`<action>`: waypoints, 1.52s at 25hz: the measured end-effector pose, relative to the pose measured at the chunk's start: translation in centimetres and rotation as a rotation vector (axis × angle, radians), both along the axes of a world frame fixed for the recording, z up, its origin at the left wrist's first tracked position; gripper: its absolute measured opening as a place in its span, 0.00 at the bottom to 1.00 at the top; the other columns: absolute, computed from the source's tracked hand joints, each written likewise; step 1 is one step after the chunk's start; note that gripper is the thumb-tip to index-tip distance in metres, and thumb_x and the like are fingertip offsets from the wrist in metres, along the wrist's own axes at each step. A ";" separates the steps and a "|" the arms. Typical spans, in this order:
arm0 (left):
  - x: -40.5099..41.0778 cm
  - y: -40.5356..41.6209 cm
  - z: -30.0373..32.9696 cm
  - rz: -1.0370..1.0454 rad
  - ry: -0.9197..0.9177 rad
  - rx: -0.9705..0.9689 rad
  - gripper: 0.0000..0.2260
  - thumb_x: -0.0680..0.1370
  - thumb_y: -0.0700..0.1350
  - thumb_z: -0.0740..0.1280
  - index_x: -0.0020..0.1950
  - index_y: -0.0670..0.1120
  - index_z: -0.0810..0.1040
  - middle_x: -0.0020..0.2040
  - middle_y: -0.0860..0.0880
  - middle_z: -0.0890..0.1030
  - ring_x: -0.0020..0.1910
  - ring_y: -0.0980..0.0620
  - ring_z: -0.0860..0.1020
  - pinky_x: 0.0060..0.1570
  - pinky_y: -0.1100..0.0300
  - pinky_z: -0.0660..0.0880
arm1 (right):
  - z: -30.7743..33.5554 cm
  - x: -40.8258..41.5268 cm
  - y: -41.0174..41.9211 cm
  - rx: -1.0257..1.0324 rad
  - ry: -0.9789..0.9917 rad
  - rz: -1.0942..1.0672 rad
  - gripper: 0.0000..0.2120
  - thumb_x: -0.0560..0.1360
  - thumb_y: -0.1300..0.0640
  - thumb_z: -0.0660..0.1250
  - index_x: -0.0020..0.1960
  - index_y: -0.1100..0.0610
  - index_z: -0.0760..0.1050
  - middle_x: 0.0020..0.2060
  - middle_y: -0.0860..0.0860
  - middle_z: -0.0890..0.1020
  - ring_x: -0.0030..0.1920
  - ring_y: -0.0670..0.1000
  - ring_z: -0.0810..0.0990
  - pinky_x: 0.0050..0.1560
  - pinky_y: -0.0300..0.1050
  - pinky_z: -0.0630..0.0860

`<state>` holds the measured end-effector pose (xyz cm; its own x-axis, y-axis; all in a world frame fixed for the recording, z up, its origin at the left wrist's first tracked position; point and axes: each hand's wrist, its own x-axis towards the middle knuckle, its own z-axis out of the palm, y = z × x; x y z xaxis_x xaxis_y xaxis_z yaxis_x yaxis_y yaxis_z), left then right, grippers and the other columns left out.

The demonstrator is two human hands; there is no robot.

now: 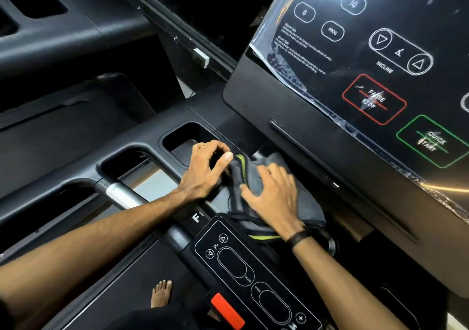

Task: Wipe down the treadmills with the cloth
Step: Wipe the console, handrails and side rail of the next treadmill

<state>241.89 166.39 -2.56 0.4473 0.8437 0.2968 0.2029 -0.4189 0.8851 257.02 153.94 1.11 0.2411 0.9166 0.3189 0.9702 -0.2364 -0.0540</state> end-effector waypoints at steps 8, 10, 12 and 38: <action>0.0 -0.3 0.3 0.013 -0.081 -0.021 0.18 0.80 0.61 0.59 0.50 0.49 0.79 0.46 0.52 0.82 0.51 0.46 0.79 0.58 0.43 0.72 | -0.5 1.9 -5.2 -0.008 0.127 0.318 0.17 0.69 0.42 0.71 0.46 0.55 0.77 0.41 0.50 0.75 0.43 0.55 0.75 0.43 0.54 0.74; -0.1 -0.4 0.7 0.034 -0.089 -0.002 0.17 0.80 0.59 0.58 0.50 0.47 0.79 0.46 0.51 0.82 0.50 0.48 0.79 0.56 0.47 0.72 | -0.3 1.7 -2.1 0.002 0.037 0.146 0.18 0.69 0.42 0.68 0.50 0.54 0.79 0.44 0.51 0.76 0.44 0.57 0.75 0.43 0.53 0.72; -0.2 -0.5 1.0 0.062 -0.143 0.016 0.17 0.80 0.56 0.58 0.50 0.45 0.79 0.46 0.50 0.82 0.48 0.49 0.79 0.54 0.47 0.73 | 0.2 0.7 0.7 -0.013 -0.036 0.007 0.19 0.68 0.42 0.66 0.52 0.54 0.80 0.46 0.51 0.75 0.45 0.56 0.74 0.44 0.52 0.70; 0.1 0.1 1.5 0.071 -0.318 -0.126 0.15 0.72 0.49 0.59 0.51 0.43 0.78 0.47 0.48 0.83 0.49 0.49 0.81 0.53 0.45 0.78 | 3.1 1.3 2.5 -0.348 0.042 0.251 0.17 0.68 0.43 0.57 0.43 0.56 0.75 0.48 0.51 0.72 0.49 0.55 0.75 0.46 0.53 0.76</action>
